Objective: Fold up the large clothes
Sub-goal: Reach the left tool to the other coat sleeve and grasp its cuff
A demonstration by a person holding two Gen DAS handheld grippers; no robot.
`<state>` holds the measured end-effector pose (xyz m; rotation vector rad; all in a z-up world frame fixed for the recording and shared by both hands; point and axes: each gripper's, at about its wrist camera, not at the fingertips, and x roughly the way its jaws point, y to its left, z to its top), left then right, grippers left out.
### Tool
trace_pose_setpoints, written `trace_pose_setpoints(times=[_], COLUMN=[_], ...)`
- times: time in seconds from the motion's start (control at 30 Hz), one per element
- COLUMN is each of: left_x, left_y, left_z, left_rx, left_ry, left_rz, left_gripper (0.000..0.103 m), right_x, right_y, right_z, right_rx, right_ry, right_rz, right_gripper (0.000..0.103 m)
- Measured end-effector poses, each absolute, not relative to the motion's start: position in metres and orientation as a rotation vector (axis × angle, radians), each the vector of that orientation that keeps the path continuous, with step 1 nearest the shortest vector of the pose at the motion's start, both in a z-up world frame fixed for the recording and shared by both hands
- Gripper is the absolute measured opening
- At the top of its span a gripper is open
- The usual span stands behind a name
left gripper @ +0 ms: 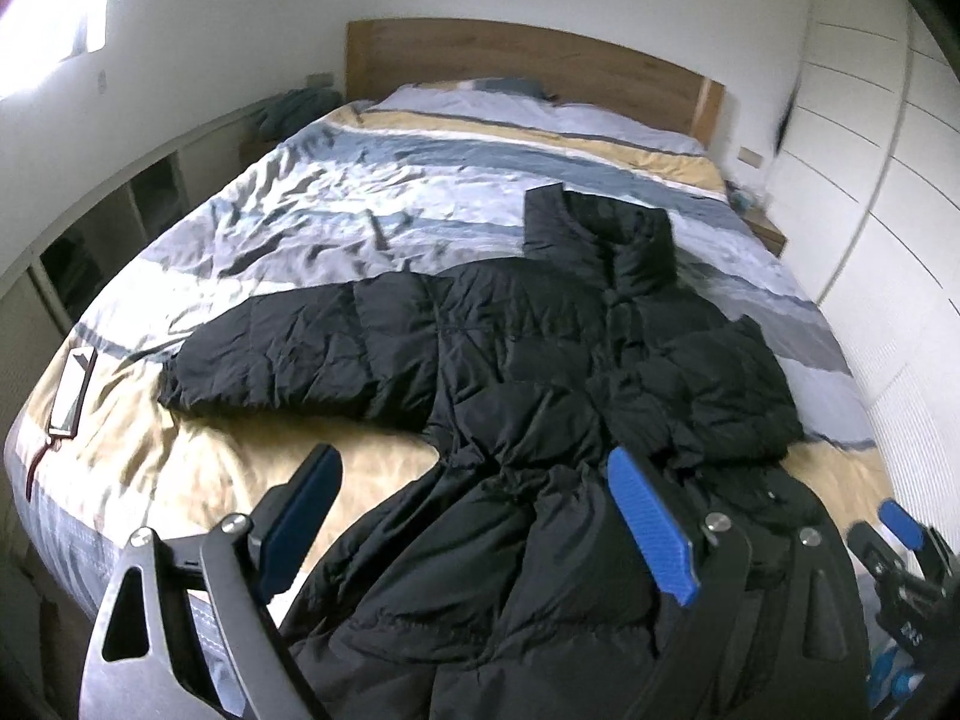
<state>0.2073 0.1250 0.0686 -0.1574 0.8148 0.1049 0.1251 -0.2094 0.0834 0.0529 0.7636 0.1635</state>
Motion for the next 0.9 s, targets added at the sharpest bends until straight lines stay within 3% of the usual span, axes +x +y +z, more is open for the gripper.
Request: trace_pose_setpoints(times=[0.3, 0.9], left_x=[0.251, 0.293], left_y=[0.179, 0.381], left_z=[0.021, -0.081], left_rx=[-0.307, -0.742], left_ry=[0.898, 0.915], left_rz=[0.284, 0.562], left_gripper=[0.091, 0.091], right_x=[0.162, 0.241], right_y=[-0.246, -0.268], right_z=[0.076, 0.019], right_rx=[0.069, 0.064], right_ry=[0.735, 0.801], right_rz=[0.177, 0.123], right_gripper=[0.081, 0.082])
